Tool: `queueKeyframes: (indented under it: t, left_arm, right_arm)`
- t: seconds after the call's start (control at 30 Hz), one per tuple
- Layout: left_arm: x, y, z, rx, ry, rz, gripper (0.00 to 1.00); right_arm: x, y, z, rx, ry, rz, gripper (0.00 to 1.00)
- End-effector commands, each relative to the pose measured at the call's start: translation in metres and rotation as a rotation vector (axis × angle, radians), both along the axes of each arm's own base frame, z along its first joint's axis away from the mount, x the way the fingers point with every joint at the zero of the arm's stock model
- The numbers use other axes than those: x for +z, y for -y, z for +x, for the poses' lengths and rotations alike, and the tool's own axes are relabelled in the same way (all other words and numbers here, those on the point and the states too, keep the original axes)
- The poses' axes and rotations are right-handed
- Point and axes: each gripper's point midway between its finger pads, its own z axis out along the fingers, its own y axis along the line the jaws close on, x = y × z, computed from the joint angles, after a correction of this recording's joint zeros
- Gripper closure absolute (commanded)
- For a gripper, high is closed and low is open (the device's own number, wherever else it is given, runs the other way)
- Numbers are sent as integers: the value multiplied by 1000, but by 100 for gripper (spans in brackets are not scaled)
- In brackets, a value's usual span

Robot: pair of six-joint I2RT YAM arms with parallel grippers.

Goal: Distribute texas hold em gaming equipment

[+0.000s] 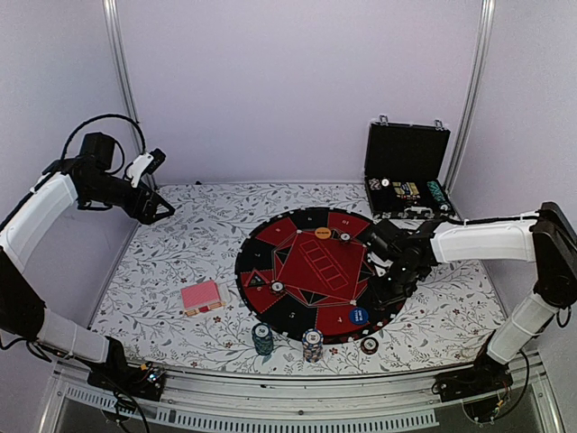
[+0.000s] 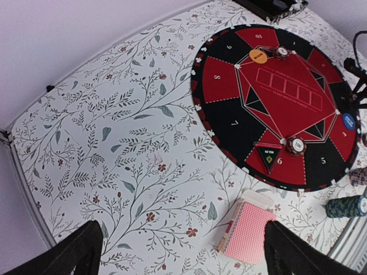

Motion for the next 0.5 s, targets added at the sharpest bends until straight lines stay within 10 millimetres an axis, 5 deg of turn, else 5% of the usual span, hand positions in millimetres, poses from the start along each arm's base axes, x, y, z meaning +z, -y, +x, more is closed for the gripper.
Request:
queueKeyframes:
  t: [0.0, 0.27, 0.47]
  left_arm:
    - [6, 4, 0, -18, 6, 1, 0]
    - [7, 4, 0, -18, 7, 4, 0]
    - [8, 4, 0, -18, 10, 4, 0]
  right_arm:
    - [-10, 3, 5, -9, 17, -4, 78]
    - [-26, 11, -3, -22, -16, -26, 67]
    - [-16, 13, -1, -32, 0, -23, 36]
